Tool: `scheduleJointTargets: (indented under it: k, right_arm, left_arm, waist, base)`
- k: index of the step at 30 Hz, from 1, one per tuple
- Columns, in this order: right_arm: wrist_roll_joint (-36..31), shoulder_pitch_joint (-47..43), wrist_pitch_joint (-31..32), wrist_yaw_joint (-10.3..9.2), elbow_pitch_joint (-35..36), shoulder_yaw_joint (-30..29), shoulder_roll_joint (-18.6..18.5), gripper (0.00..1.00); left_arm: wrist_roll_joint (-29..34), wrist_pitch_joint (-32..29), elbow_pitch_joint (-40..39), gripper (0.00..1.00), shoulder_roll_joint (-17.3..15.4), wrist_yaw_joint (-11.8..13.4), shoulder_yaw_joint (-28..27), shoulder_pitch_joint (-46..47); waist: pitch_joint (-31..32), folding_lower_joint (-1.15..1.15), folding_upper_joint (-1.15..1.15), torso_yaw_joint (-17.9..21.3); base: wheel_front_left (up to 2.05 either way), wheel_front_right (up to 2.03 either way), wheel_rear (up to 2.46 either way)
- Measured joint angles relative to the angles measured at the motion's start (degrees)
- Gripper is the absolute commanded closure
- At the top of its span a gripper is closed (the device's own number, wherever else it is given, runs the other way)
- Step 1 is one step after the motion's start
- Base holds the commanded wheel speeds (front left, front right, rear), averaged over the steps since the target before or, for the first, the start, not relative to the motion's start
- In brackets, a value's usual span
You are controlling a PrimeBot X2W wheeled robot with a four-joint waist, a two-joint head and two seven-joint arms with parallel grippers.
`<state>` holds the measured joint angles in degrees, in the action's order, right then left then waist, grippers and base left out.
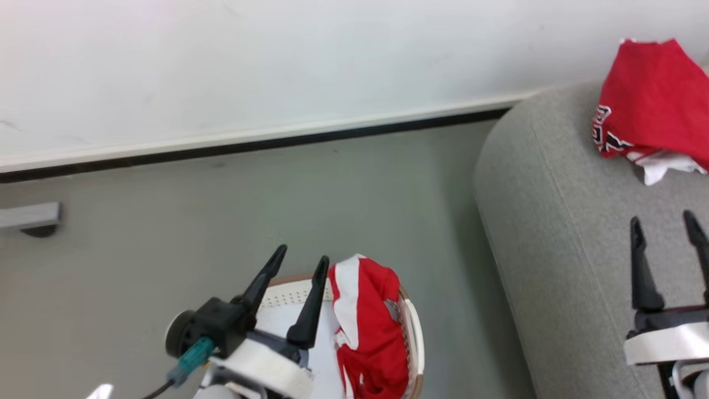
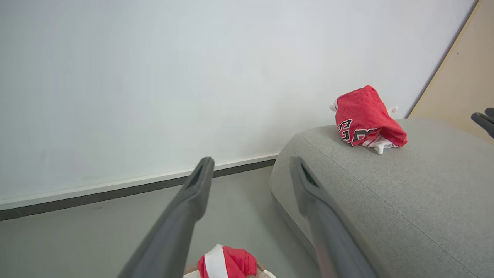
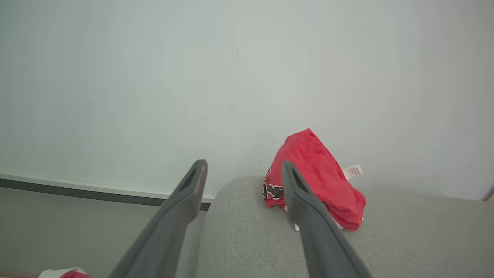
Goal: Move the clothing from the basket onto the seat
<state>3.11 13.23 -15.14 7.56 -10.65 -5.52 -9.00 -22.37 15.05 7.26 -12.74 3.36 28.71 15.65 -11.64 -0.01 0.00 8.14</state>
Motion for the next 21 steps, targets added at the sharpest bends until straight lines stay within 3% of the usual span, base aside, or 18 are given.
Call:
scheduleJointTargets:
  k: [9,21]
  right_arm:
    - [1.87,-6.68,0.0,0.0,1.65,3.61,3.91,0.0]
    - [0.83,-12.21,0.01,0.0,-0.88,7.3,5.9,0.0]
  left_arm:
    - [4.66,0.07,-2.53,0.0,3.47,-0.93,-11.38,-11.01]
    - [11.23,0.08,-3.94,0.0,8.16,-5.13,-23.56,-18.51]
  waist:
    - [5.55,0.0,0.0,-4.82]
    - [11.17,0.0,0.0,-7.68]
  base:
    - [0.0,0.0,0.0]
    - [0.0,0.0,0.0]
